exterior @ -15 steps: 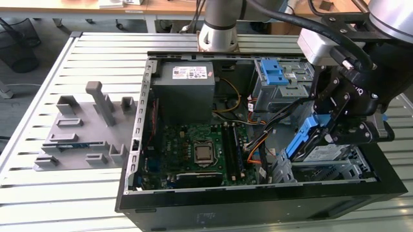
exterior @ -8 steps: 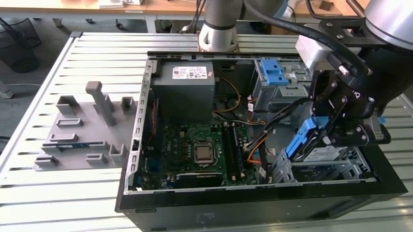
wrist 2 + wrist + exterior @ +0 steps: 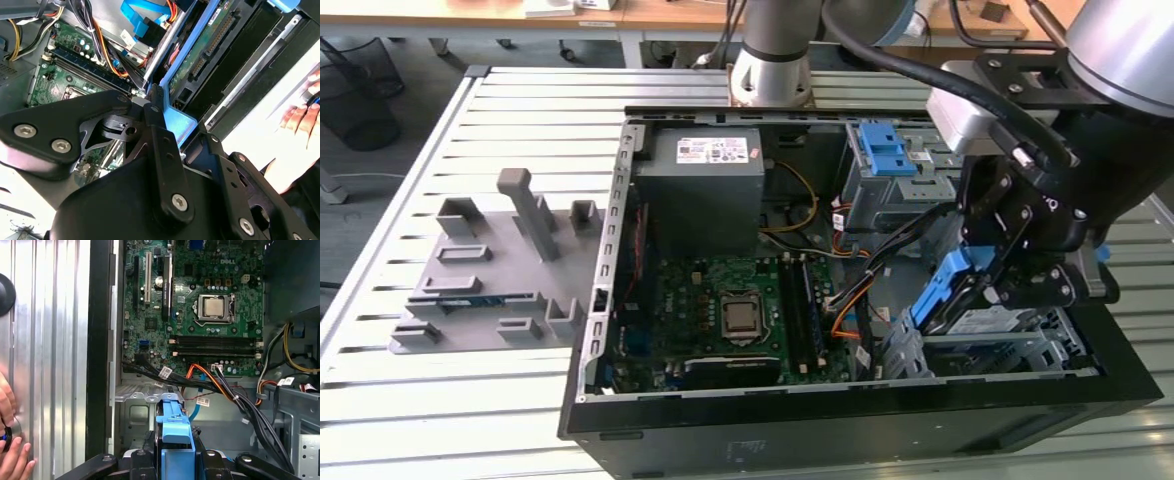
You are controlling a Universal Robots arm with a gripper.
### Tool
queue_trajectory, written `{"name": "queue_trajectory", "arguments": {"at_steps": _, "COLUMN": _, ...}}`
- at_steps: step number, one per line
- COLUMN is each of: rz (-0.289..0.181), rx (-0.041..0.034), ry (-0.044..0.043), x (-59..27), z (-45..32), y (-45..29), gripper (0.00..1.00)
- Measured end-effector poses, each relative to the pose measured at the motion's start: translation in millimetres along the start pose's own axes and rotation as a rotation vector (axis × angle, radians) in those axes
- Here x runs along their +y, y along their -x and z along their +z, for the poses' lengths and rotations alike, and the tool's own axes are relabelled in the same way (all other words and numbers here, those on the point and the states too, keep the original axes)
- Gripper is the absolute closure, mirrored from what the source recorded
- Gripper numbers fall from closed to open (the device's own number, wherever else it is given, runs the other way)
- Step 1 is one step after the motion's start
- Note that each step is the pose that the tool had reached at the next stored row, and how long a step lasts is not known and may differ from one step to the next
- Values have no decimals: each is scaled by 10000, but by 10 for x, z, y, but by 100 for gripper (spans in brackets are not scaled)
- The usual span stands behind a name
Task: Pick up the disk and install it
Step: 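Insert the disk into the insertion slot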
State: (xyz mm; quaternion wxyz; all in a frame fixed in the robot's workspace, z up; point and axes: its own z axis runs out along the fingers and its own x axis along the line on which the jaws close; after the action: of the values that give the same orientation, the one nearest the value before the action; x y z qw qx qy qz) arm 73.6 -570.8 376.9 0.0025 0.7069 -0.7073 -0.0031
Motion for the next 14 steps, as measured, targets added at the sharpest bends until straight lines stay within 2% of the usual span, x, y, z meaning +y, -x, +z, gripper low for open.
{"name": "queue_trajectory", "arguments": {"at_steps": 14, "rz": 0, "rx": 0, "ry": 0, "x": -1, "z": 110, "y": 0, "gripper": 64}}
